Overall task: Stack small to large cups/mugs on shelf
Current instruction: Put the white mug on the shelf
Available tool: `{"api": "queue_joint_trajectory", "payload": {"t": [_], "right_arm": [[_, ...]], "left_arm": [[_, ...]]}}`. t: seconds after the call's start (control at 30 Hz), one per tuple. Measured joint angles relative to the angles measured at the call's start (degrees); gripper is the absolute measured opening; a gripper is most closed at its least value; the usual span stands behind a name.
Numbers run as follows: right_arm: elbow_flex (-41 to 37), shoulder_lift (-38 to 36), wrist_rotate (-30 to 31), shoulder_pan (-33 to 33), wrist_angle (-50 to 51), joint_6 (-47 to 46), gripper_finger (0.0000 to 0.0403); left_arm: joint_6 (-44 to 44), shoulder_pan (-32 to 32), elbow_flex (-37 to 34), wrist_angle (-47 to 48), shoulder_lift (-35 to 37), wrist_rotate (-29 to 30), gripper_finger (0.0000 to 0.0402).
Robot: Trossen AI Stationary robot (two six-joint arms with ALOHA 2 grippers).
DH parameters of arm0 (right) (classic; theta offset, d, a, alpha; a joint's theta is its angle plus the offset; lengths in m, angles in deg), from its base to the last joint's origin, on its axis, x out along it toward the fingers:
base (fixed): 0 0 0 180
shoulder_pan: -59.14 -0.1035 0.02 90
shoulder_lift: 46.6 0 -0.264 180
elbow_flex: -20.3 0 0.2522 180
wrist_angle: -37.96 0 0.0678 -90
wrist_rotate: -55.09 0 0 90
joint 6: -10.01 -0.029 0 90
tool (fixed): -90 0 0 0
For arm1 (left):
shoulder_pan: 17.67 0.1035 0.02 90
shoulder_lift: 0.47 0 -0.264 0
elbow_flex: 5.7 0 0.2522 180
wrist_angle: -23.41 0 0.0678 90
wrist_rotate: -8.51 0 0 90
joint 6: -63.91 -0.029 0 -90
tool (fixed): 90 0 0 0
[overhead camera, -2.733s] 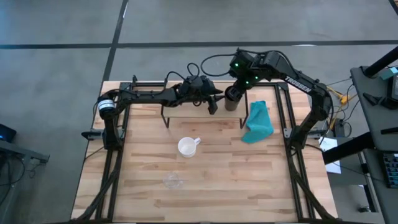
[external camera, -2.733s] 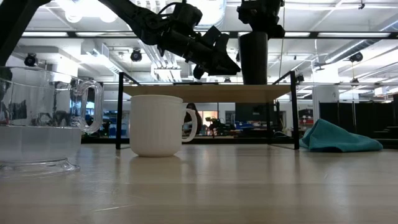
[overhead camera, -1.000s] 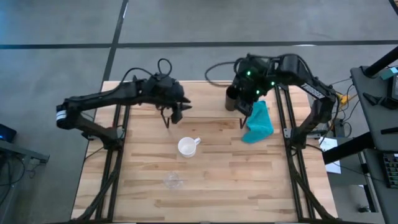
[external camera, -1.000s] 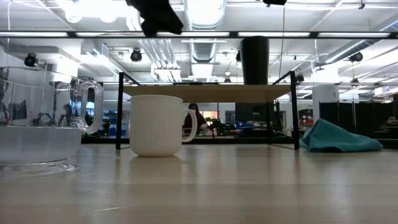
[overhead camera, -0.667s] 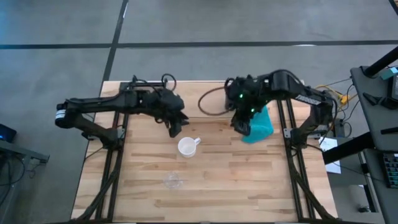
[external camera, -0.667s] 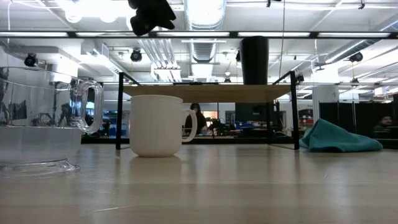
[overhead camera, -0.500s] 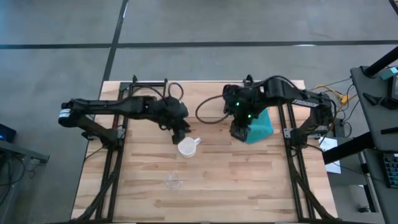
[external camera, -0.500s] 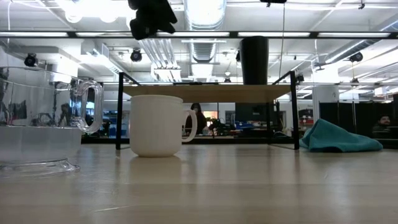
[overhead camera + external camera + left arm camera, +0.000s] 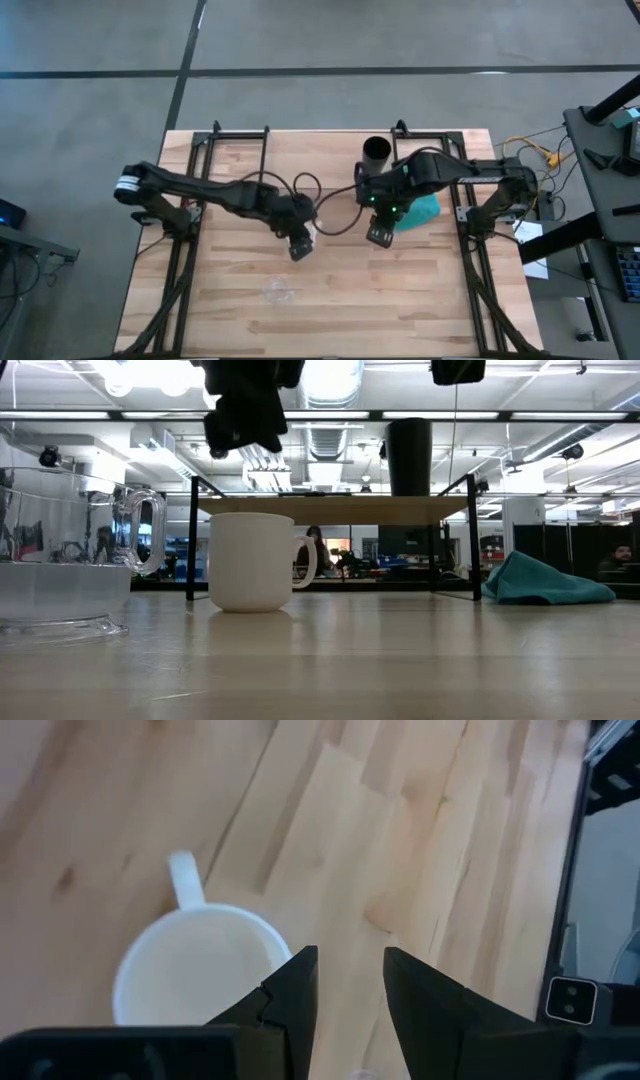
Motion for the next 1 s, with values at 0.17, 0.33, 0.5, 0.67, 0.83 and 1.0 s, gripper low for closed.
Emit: {"api": "queue_joint_trajectory", "payload": {"t": [0.17, 0.33, 0.5, 0.67, 0.83, 1.0], "right_arm": [[-2.5, 0.0, 0.0, -0.5, -1.5, -0.1, 0.0092], [-3.5, 0.0, 0.0, -0.5, -1.7, -0.5, 0.0088], [-3.4, 0.0, -0.1, -0.5, -2.0, -0.4, 0.0091], [-3.4, 0.0, -0.1, -0.5, -2.4, -0.4, 0.0086], [-3.4, 0.0, -0.1, -0.5, -3.0, -0.4, 0.0084], [-3.4, 0.0, -0.1, -0.5, -3.2, -0.4, 0.0089]], "left_arm": [[4.2, -0.6, 0.1, -0.1, -2.5, 0.0, 0.0102], [7.3, -0.6, 0.1, -0.1, -4.4, 0.2, 0.0102], [7.3, -0.6, 0.1, -0.1, -6.0, 0.5, 0.0102], [7.3, -0.6, 0.1, 0.0, -8.2, 0.5, 0.0102], [7.3, -0.6, 0.2, 1.6, -10.6, 0.5, 0.0102], [7.3, -0.6, 0.2, 2.0, -11.7, 0.6, 0.0102]]}}
